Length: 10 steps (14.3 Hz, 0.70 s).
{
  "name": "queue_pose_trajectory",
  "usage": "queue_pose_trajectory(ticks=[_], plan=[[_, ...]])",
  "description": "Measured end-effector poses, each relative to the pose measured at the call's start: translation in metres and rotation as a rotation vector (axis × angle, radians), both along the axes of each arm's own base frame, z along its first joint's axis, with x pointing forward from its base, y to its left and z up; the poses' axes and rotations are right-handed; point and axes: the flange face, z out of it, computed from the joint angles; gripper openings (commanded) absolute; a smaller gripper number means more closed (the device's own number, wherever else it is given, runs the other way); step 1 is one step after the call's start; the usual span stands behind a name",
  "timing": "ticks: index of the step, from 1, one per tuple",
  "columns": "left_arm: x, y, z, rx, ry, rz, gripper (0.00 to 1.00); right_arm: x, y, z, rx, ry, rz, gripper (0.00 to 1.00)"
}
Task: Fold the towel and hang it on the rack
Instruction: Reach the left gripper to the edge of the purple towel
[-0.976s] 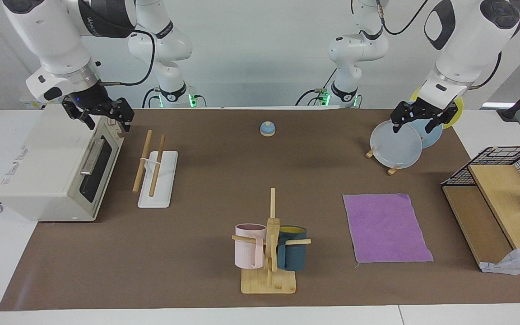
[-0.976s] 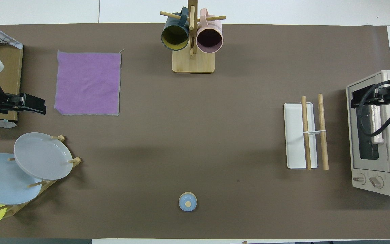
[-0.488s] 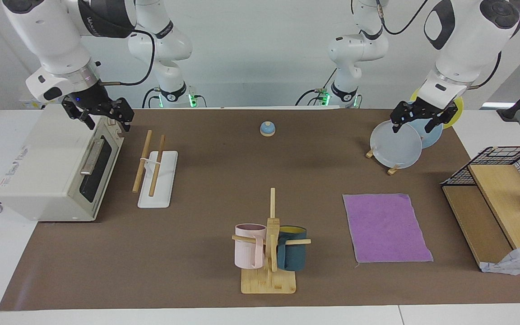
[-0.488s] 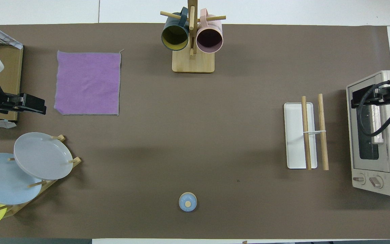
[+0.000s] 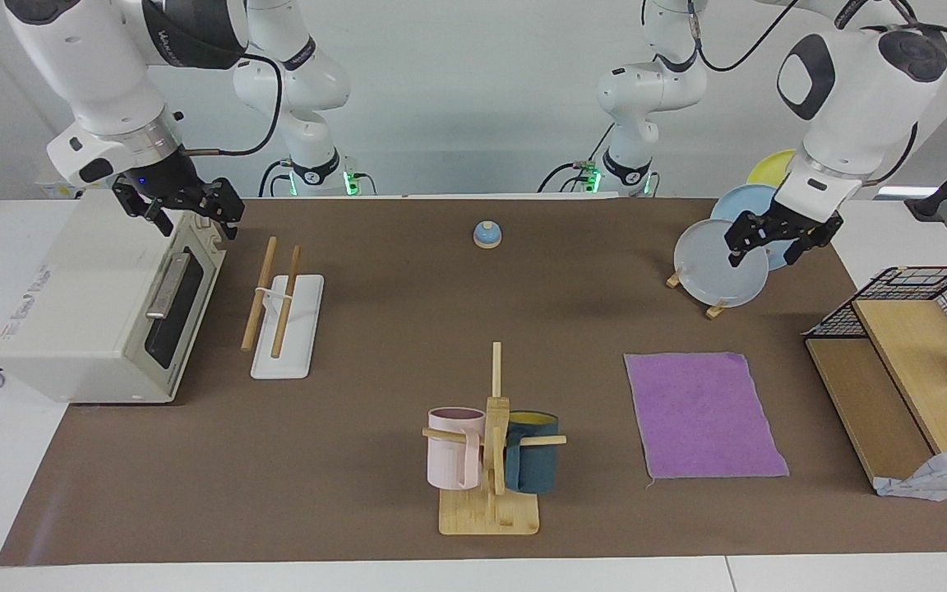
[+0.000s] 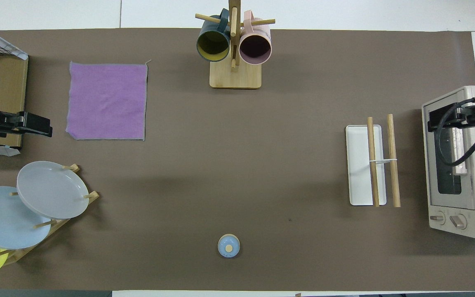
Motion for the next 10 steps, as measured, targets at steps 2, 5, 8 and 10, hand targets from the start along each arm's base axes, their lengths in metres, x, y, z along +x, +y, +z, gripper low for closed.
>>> queue_pose_trajectory(ticks=[2, 5, 8, 10], plan=[[0.013, 0.012, -0.033, -0.007, -0.008, 0.021, 1.00, 0.000, 0.000, 0.000, 0.000, 0.000, 0.000, 1.00], [0.039, 0.028, -0.088, -0.019, -0.021, 0.047, 1.00, 0.000, 0.000, 0.000, 0.000, 0.000, 0.000, 1.00], [0.057, 0.046, -0.139, -0.030, -0.020, 0.076, 1.00, 0.000, 0.000, 0.000, 0.000, 0.000, 0.000, 1.00], [0.063, 0.060, -0.166, -0.040, -0.010, 0.102, 1.00, 0.000, 0.000, 0.000, 0.000, 0.000, 0.000, 1.00]])
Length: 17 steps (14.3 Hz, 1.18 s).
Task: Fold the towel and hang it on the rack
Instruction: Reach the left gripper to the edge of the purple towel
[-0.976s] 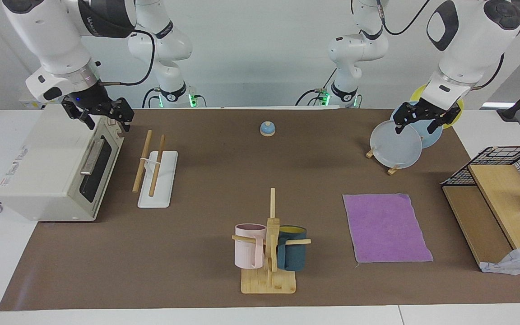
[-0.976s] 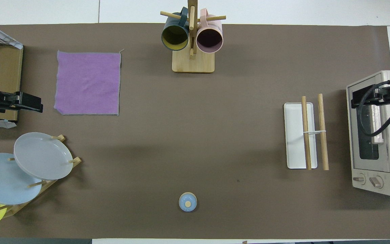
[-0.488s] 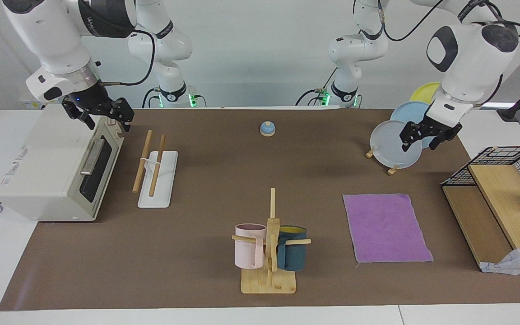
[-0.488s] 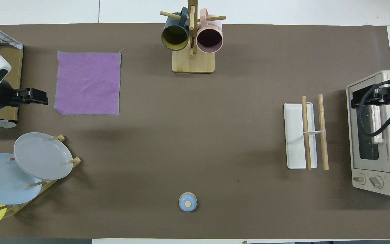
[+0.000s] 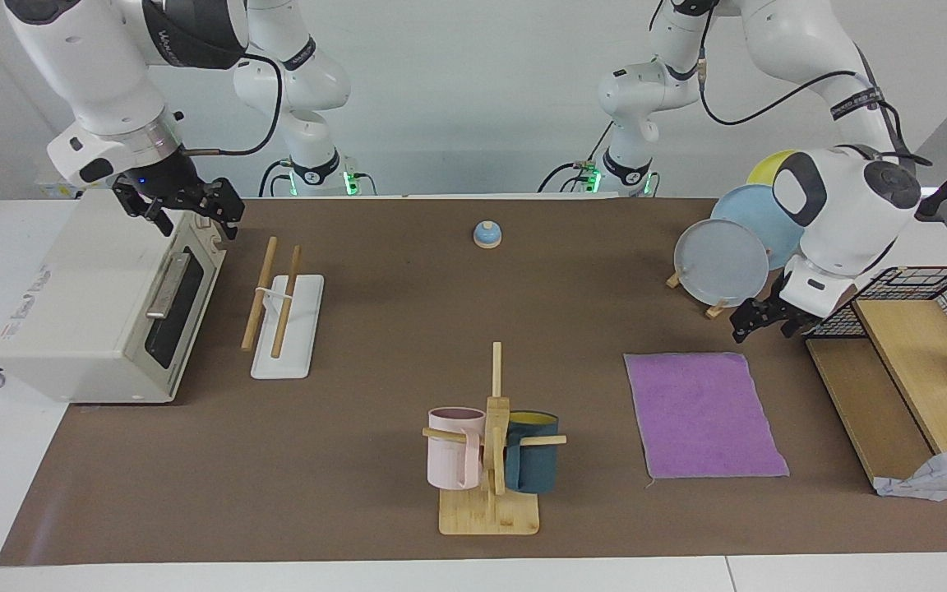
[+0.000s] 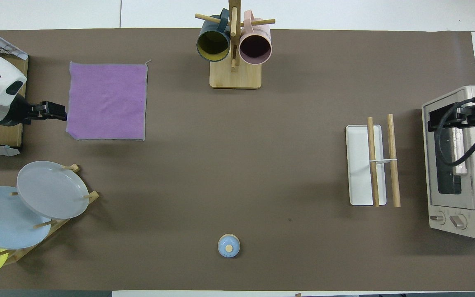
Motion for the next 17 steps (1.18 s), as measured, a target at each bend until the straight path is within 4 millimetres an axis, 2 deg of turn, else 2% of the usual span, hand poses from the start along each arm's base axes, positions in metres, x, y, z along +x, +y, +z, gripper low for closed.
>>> queue_pose_trajectory(ticks=[2, 5, 11, 12, 17], plan=[[0.004, 0.007, -0.025, -0.030, 0.010, 0.030, 1.00, 0.000, 0.000, 0.000, 0.000, 0.000, 0.000, 1.00], [0.006, 0.010, -0.047, -0.073, 0.027, 0.067, 0.90, 0.000, 0.000, 0.000, 0.000, 0.000, 0.000, 1.00], [-0.001, 0.034, -0.056, -0.181, 0.038, 0.193, 0.73, 0.000, 0.000, 0.000, 0.000, 0.000, 0.000, 1.00], [-0.003, 0.037, -0.060, -0.194, 0.045, 0.208, 0.73, 0.000, 0.000, 0.000, 0.000, 0.000, 0.000, 1.00], [-0.008, 0.039, -0.067, -0.213, 0.059, 0.230, 0.56, 0.000, 0.000, 0.000, 0.000, 0.000, 0.000, 1.00]])
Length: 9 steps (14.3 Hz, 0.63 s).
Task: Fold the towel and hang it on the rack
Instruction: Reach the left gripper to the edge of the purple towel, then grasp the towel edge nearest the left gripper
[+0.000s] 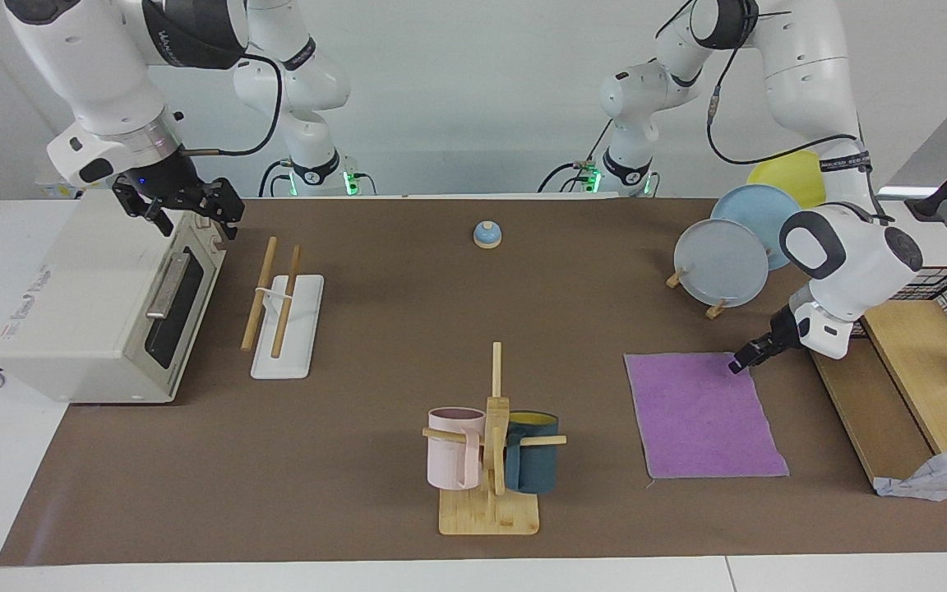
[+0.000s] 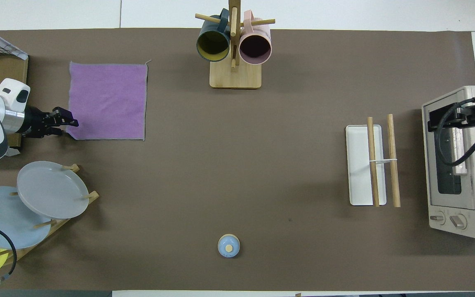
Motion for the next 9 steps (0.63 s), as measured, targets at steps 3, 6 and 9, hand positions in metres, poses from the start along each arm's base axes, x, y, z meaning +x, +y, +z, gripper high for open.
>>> queue_pose_trajectory(ticks=[3, 6, 9], plan=[[-0.0036, 0.0005, -0.0051, -0.002, 0.011, 0.002, 0.46, 0.0000, 0.0000, 0.0000, 0.000, 0.000, 0.000, 1.00], [-0.0046, 0.0058, -0.0051, -0.003, 0.012, 0.013, 0.41, 0.0000, 0.0000, 0.0000, 0.000, 0.000, 0.000, 1.00], [-0.0053, 0.0094, -0.0053, -0.005, 0.013, 0.019, 0.36, 0.0000, 0.0000, 0.0000, 0.000, 0.000, 0.000, 1.00]])
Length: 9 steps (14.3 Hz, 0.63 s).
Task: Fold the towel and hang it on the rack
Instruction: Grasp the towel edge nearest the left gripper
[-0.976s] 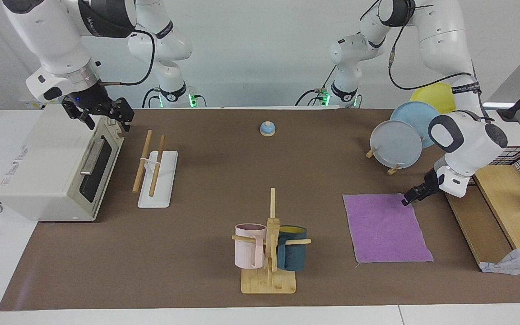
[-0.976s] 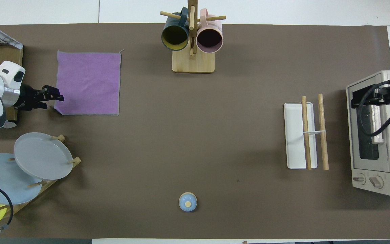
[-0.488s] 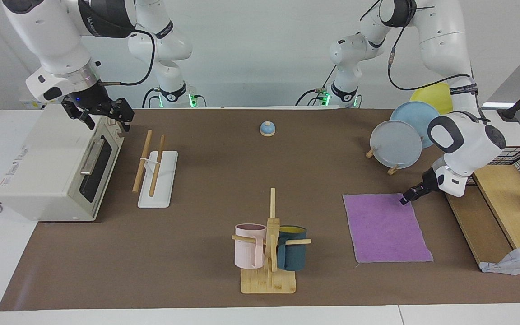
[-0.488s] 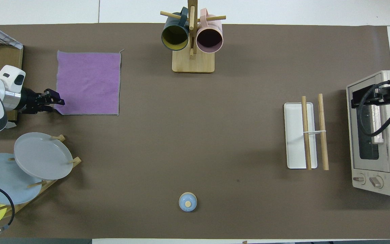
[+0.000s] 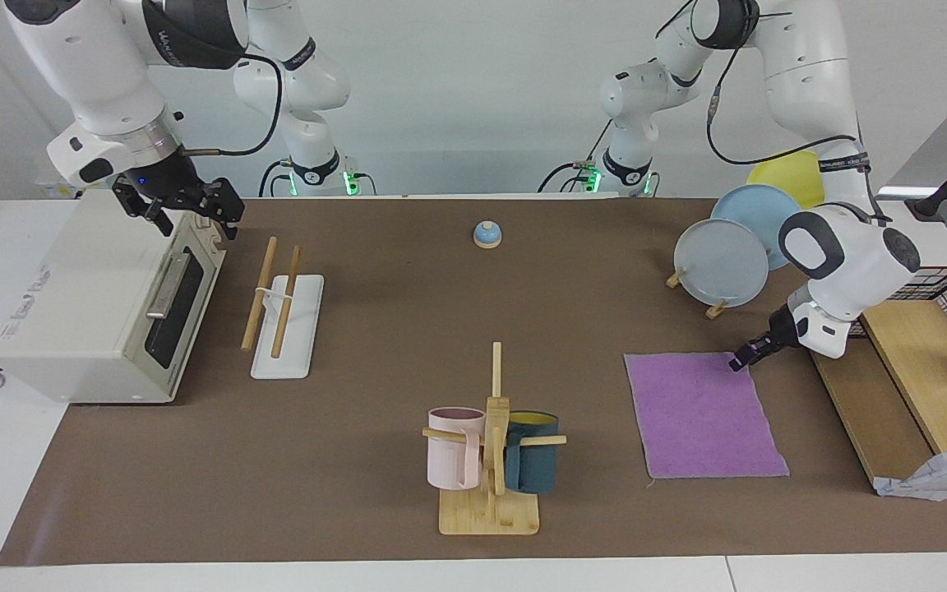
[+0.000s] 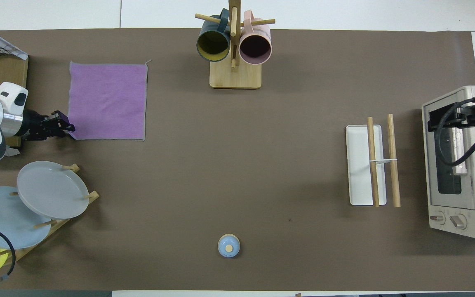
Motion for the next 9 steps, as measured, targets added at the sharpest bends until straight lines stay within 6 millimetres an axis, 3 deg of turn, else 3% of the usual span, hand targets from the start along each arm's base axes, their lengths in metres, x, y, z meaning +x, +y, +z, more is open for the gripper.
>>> queue_pose_trajectory(ticks=[4, 9], plan=[[-0.0001, 0.0008, 0.0004, 0.000, -0.001, 0.001, 0.29, 0.0000, 0.0000, 0.0000, 0.000, 0.000, 0.000, 1.00], [-0.0002, 0.0010, 0.0005, -0.004, -0.001, 0.005, 0.29, 0.0000, 0.0000, 0.0000, 0.000, 0.000, 0.000, 1.00]])
